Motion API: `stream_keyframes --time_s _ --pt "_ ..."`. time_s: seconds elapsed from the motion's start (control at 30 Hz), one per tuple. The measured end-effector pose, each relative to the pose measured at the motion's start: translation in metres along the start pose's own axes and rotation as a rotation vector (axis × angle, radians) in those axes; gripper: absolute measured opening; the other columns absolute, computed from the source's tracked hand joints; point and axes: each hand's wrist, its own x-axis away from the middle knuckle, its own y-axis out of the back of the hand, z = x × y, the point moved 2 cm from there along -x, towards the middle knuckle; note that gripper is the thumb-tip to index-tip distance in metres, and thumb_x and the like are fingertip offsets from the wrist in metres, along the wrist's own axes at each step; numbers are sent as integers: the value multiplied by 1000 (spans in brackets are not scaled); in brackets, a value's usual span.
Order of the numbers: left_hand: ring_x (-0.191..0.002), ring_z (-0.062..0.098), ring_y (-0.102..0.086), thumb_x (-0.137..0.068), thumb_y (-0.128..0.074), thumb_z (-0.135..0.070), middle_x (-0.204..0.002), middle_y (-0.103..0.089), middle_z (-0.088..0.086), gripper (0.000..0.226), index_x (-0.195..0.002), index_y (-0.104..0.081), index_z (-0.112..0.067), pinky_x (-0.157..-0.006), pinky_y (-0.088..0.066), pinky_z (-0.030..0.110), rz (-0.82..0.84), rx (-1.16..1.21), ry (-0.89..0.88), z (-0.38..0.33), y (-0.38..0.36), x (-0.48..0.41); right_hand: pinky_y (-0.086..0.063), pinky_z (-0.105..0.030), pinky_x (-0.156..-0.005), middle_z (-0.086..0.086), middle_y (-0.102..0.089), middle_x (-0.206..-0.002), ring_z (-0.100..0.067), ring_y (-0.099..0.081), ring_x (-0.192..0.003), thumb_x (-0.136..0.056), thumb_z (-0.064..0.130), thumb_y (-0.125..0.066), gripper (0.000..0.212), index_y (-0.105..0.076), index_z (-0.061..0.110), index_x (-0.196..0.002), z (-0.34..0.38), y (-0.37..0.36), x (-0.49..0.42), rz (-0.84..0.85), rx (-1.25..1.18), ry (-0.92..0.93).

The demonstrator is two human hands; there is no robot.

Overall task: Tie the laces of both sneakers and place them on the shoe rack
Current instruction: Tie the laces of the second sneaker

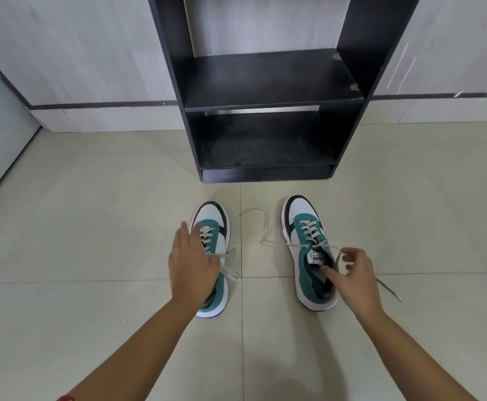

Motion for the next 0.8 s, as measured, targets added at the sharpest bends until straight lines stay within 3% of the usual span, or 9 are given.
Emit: stream_keyframes --time_s 0.07,0.17,0.3,0.4,0.47,0.53,0.7,0.8 --pt "-132 27 -38 -75 -57 -8 -146 -40 7 56 -130 -46 -14 -105 -39 41 -58 40 -197 -14 -5 4 -46 -37 -79 -5 -57 -110 -24 -56 -94 -73 23 -76 55 -50 11 -120 -2 -5 0 108 -27 -108" --pt "-116 15 -51 -80 -54 -7 -128 -57 -3 39 -116 -59 -20 -96 -46 33 39 148 -322 -32 -19 17 -43 -33 -71 -7 -61 -108 -23 -56 -85 -75 20 -71 46 -51 12 -115 4 -15 10 96 -36 -80" --pt "-103 10 -57 -89 -50 -14 -123 -57 -7 36 -122 -52 -28 -84 -46 24 283 233 -320 -41 -38 29 -45 -32 -73 -4 -60 -108 -21 -58 -87 -74 20 -69 44 -48 18 -113 8 -33 34 152 -56 -66" --pt "-113 8 -53 -91 -49 -19 -137 -48 -10 48 -137 -37 -32 -94 -44 27 416 192 -388 -45 -44 30 -49 -34 -76 -2 -59 -111 -19 -59 -94 -79 24 -64 39 -48 21 -115 6 -43 43 227 -52 -28" --pt "-122 10 -46 -93 -47 -22 -138 -49 -9 50 -139 -33 -35 -105 -38 31 402 105 -454 -47 -46 28 -50 -36 -77 3 -60 -109 -17 -61 -94 -85 36 -57 29 -51 25 -112 7 -42 43 257 7 -12" --pt "-122 11 -46 -94 -45 -27 -131 -55 -9 44 -137 -38 -35 -105 -35 30 338 13 -496 -47 -47 24 -49 -35 -78 8 -62 -105 -14 -60 -96 -88 46 -52 26 -57 28 -106 12 -36 36 202 112 90" --pt "-103 10 -57 -92 -48 -36 -105 -67 -13 23 -111 -60 -33 -103 -26 28 193 -130 -517 -56 -49 16 -52 -33 -77 11 -73 -92 -11 -65 -88 -88 39 -56 18 -70 30 -93 32 -26 19 155 305 299" --pt "-95 14 -60 -90 -52 -36 -96 -69 -10 20 -100 -69 -32 -108 -23 36 169 -215 -544 -60 -50 12 -50 -31 -74 11 -73 -89 -13 -64 -88 -86 38 -57 18 -71 29 -92 36 -29 14 126 387 391"
